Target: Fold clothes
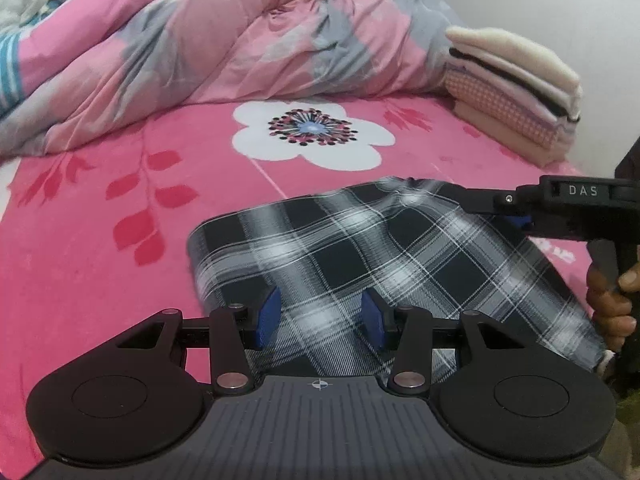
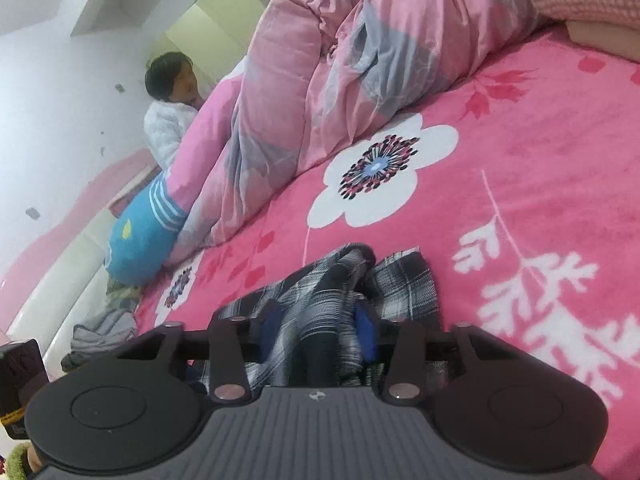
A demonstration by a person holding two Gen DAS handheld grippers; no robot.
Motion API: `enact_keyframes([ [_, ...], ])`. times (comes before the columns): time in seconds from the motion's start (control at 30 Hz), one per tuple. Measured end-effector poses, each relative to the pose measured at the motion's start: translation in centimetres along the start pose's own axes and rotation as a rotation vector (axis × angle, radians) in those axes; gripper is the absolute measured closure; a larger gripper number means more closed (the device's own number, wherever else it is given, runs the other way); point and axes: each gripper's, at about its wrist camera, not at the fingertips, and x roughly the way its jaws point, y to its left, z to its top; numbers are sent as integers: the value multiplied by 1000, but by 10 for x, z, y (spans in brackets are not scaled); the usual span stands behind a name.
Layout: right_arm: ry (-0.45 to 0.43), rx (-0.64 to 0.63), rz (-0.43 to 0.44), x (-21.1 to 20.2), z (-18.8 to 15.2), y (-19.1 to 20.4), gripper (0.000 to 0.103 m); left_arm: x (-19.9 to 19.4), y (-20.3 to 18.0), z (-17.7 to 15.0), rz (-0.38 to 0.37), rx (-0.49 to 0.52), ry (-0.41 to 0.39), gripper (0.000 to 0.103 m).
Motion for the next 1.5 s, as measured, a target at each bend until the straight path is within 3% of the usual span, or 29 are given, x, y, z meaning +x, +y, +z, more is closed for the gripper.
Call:
enact_keyframes([
  [0.23,-32,-32,-5,-19,-2,-1,68,11,-7,1,-4,38,13,59],
  [0.33,-5,-15,36,-19,14,-7,58,13,-10,-2,-2,62,13,59],
  [0.37,17,2,53,-13,21,-13,54,12,-11,-3,-2,66,9,59],
  [0.53,207,167,140,44,50,-50,53,9,-11,-5,-19,68,-10,59],
  [0.67,290,210,220,76,54,-61,61,10,-11,-6,-26,70,-24,59],
  [0.7,281,202,243,75,53,-59,65,11,-11,-6,-30,68,-26,59],
  [0.77,246,187,280,68,51,-56,89,12,-10,-6,-41,60,-34,59],
  [0.83,203,173,290,55,48,-55,97,13,-9,-4,-61,47,-38,59],
  [1.13,79,101,261,4,40,-49,98,18,-19,0,-106,60,-49,59],
  [1.27,80,119,259,10,42,-59,98,21,-19,2,-102,59,-46,59],
  [1.37,79,63,219,14,40,-62,97,25,-21,-1,-93,72,-43,59],
  [1.47,131,222,161,22,32,-92,87,26,-24,-3,-73,90,-46,59],
  [1.5,99,236,165,12,31,-93,86,25,-26,-2,-64,97,-51,59],
])
